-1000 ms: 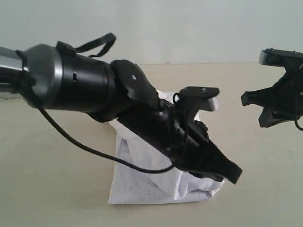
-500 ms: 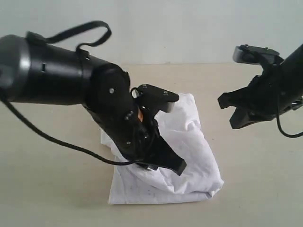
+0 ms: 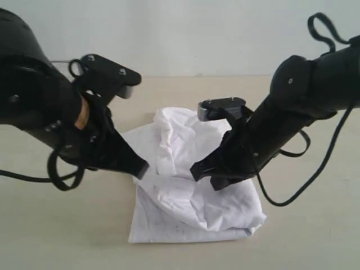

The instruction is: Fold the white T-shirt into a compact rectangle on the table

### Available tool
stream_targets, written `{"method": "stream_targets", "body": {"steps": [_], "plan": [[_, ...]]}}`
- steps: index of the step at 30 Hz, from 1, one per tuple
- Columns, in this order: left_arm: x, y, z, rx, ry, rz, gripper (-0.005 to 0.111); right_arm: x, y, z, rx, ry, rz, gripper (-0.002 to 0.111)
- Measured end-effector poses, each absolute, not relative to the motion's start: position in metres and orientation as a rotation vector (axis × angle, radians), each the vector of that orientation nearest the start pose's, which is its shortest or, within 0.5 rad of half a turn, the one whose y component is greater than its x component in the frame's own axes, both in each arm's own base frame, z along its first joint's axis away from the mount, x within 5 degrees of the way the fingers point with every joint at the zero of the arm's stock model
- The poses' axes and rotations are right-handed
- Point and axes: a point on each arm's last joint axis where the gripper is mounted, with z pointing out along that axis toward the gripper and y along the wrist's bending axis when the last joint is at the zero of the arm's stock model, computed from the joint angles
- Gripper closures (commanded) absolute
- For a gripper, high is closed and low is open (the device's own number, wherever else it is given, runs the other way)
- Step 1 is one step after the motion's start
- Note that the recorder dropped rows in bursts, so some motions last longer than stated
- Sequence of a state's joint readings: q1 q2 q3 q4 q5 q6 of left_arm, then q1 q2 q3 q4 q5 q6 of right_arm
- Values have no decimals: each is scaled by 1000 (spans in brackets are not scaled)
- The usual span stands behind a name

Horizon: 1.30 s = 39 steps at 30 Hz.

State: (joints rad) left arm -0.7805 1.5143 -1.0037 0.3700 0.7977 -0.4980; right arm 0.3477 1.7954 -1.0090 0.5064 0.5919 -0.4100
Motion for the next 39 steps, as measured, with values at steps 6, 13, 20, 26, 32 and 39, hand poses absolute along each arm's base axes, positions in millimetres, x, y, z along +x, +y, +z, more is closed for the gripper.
{"method": "stream_targets", "body": {"steps": [6,13,20,26,32,39], "plan": [[223,-144,280,466,2553,196,102,303,172,155,-661,2719,519,109],[205,-102,293,330,2519,202,102,274,217,163,-1010,2632,617,109],[205,-101,269,300,2491,32,102,265,214,180,-1052,2657,690,109],[228,-135,255,298,2359,-294,102,298,162,197,-730,2669,503,109],[257,-159,200,320,2420,-342,102,319,115,198,-521,2699,407,109],[292,-160,168,203,2494,-325,102,323,86,196,-420,2756,376,109]]}}
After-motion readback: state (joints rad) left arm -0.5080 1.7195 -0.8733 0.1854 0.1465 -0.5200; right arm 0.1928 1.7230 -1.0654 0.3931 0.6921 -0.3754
